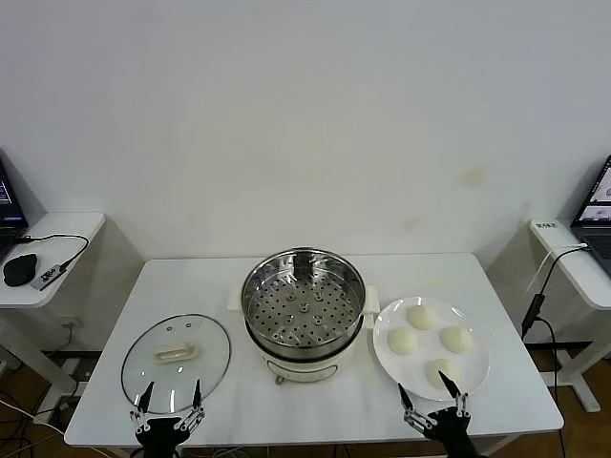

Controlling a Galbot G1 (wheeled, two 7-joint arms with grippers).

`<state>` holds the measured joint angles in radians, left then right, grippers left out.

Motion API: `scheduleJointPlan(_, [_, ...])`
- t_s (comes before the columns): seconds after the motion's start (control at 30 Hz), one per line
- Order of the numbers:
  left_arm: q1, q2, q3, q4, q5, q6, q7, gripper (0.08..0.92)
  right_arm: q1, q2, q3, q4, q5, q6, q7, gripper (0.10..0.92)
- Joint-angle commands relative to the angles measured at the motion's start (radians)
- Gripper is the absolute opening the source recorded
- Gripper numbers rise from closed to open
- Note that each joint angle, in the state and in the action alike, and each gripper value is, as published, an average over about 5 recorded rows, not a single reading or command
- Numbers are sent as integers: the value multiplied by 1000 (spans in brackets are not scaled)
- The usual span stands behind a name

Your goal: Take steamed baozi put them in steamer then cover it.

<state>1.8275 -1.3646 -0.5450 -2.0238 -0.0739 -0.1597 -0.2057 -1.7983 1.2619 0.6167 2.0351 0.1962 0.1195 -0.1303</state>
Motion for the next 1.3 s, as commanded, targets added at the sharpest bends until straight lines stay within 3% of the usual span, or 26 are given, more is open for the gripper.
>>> scheduleJointPlan(0.03, [-15, 13, -15, -20, 32, 43, 28, 823, 36, -31, 39, 15, -34, -27, 6, 823])
scheduleJointPlan(0.37, [-71, 57, -33, -18, 23, 118, 1, 823, 202, -267, 132, -32, -245, -170, -22, 823])
scheduleJointPlan(0.73, [-89, 54, -33, -18, 57, 134, 7, 823, 480, -613, 81, -222, -477, -276, -327, 823])
scheduleJointPlan(1.0, [-87, 40, -33, -25, 86, 142, 21, 823, 785, -806, -183, -348, -520, -251, -571, 823])
scheduleJointPlan(1.3, [-85, 30, -42, -26, 112, 153, 18, 823, 1307, -833, -739, -500, -477, -212, -728, 823])
